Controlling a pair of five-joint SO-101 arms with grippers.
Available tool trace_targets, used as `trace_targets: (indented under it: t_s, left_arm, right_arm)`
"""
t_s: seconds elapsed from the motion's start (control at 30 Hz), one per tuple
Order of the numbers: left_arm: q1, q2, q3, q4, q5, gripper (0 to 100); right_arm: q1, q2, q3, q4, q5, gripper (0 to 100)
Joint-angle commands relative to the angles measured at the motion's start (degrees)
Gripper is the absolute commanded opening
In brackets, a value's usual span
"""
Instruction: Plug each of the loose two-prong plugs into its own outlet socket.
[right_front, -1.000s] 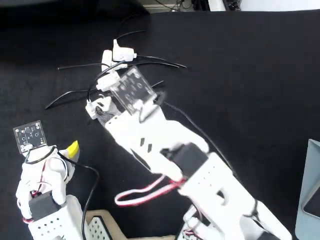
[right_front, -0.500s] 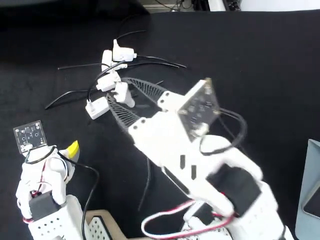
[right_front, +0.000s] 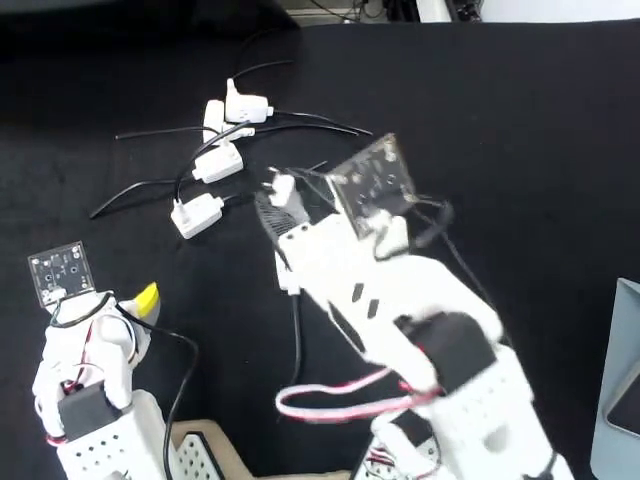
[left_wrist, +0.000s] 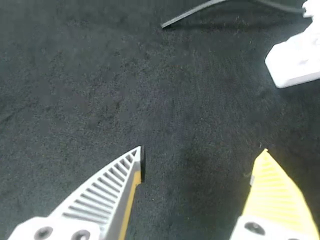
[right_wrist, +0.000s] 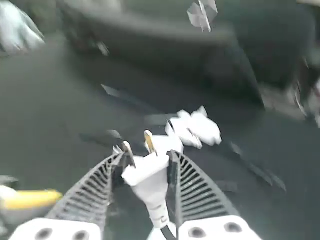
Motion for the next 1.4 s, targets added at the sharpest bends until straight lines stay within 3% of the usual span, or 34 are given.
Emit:
trace_targets:
  t_s: [0.0,0.13,0.33,0.9,0.97,1.1,1.23,1.37]
  left_arm:
    - [-0.31,-0.44,-0.31,-1.32,0.18,35]
    - [-0.22,-0.44,-0.31,-1.32,0.18,35]
    - [-0.22,-0.44,-0.31,-1.32,0.18,35]
    - [-0.22,-0.44,-0.31,-1.32,0.18,35]
    - [-0.22,-0.44,-0.22,-1.32,0.18,35]
    - [-0.22,-0.44,-0.22,-1.32,0.18,35]
    - [-0.31,-0.44,-0.22,-1.32,0.18,35]
    - [-0.31,-0.44,-0.22,-1.32,0.18,35]
  right_arm:
    - [7.38,-0.57,11.82,-5.54,3.16,1.5]
    - [10.64,-0.57,19.74,-6.77,7.3,1.6]
    - [16.35,2.86,21.85,-6.77,5.54,1.6]
    - [24.7,42.51,-8.04,4.48,-29.19,1.8]
    - [25.14,44.26,-10.15,5.54,-32.35,5.6]
    - [24.79,46.29,-13.23,9.76,-37.63,23.7]
    - [24.09,45.67,-14.2,12.04,-37.27,32.5]
    - [24.62,43.3,-13.93,12.13,-27.34,32.5]
